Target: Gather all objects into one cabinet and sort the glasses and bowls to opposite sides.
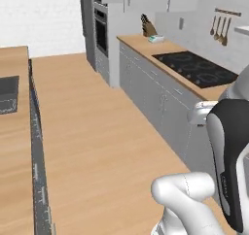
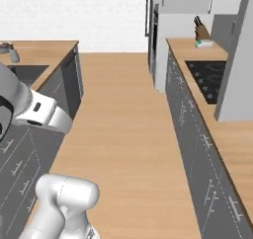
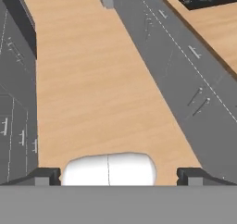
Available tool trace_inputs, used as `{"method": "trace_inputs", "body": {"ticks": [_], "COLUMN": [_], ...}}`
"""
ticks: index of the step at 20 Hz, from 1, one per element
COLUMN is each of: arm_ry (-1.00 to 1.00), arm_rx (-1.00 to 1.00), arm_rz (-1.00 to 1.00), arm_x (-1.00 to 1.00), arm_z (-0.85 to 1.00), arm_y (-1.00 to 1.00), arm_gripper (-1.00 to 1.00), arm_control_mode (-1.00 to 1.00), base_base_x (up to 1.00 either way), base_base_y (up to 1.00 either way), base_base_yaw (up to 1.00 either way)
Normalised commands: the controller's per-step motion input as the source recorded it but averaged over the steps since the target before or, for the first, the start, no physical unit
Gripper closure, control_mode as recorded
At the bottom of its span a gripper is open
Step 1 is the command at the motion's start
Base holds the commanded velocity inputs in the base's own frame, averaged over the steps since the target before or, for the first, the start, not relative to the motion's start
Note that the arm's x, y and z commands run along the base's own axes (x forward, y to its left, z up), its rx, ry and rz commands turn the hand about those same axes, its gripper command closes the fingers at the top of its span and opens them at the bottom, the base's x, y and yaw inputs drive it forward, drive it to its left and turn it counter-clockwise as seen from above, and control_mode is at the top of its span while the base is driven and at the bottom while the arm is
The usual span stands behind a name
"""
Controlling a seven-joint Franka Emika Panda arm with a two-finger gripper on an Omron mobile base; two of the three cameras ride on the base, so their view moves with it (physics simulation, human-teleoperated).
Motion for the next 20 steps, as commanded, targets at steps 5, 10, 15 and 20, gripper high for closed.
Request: {"method": "trace_inputs", "body": {"ticks": [5,10,15,20], "arm_ry": [0.00,0.00,0.00,0.00], "arm_rx": [0.00,0.00,0.00,0.00], "arm_rz": [0.00,0.00,0.00,0.00], "arm_x": [0.00,0.00,0.00,0.00], "arm_z": [0.00,0.00,0.00,0.00], "arm_y": [0.00,0.00,0.00,0.00], "arm_gripper": [-1.00,-1.00,-1.00,-1.00], "arm_control_mode": [1.00,1.00,1.00,1.00], "base_base_x": [1.00,1.00,1.00,1.00], "base_base_y": [0.00,0.00,0.00,0.00], "base_base_yaw": [0.31,0.12,-0.03,-0.08]}}
